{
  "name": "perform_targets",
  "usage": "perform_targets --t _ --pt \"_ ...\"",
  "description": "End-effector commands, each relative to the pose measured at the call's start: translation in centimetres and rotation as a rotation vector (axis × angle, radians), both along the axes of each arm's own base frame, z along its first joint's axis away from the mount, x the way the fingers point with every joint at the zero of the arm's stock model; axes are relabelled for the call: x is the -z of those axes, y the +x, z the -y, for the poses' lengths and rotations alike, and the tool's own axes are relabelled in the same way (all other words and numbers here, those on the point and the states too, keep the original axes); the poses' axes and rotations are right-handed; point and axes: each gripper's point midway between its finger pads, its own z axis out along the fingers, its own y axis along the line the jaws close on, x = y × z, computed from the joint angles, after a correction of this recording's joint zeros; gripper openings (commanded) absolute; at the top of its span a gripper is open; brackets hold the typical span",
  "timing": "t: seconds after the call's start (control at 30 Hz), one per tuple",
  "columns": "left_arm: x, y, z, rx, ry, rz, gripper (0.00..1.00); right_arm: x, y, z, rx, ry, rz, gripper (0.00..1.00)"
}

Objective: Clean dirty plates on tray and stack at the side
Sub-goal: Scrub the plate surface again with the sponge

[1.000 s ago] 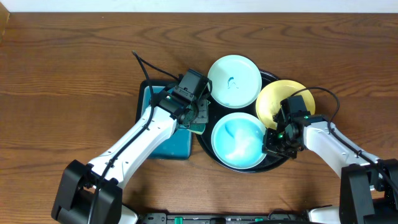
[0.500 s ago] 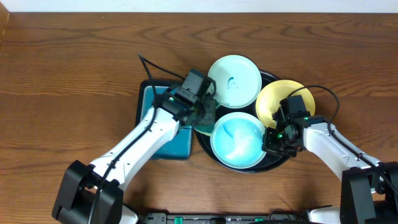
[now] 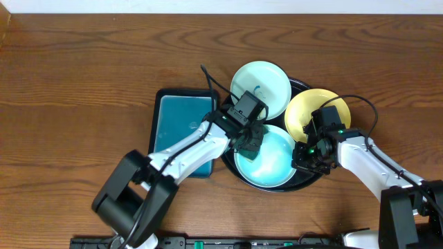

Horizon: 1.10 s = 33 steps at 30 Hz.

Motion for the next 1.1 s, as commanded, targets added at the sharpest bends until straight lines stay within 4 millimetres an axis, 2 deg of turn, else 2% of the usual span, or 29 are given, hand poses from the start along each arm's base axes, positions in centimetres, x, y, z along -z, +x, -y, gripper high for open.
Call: perform_targets --t 0.0,0.1,0.23,0.43,0.57,0.67,0.83,0.93,1.07 --pt "2.0 0.1 -0.9 0.012 0.053 -0.006 0.08 0.4 -0.6 0.7 -0.027 -0.052 -0.002 0.01" --pt "3.3 -0.7 -0.5 0.031 0.042 -0.054 0.07 0.4 -0.6 0.7 -0.027 -0.051 -0.001 0.01" --pt "3.9 -2.9 1.6 0.096 -0.054 -0.164 0.07 0.4 -0.6 0.7 -0.028 -0.051 -0.001 0.01" --pt "2.9 -6.7 4.8 0.213 -0.186 -0.282 0.07 0.4 -0.6 0.7 -0.027 -0.051 -0.001 0.01" --pt "2.1 -8.8 6.2 0.292 -0.241 -0.326 0.07 0.4 -0.6 0.7 -0.027 -0.052 -0.002 0.01" --pt "1.8 -9.5 6.5 0.325 -0.263 -0.340 0.07 0.4 -0.6 0.7 -0.027 -0.052 -0.002 0.01" --pt "0.6 -8.3 6.2 0.344 -0.282 -0.280 0.07 0.4 -0.6 0.7 -0.027 -0.052 -0.002 0.01" --pt "-0.5 -5.4 4.7 0.283 -0.233 -0.165 0.08 0.4 -0.6 0.7 -0.027 -0.052 -0.002 0.01" --pt "-2.5 -0.8 1.7 0.161 -0.145 0.015 0.08 0.4 -0.6 0.7 -0.027 -0.052 -0.002 0.01"
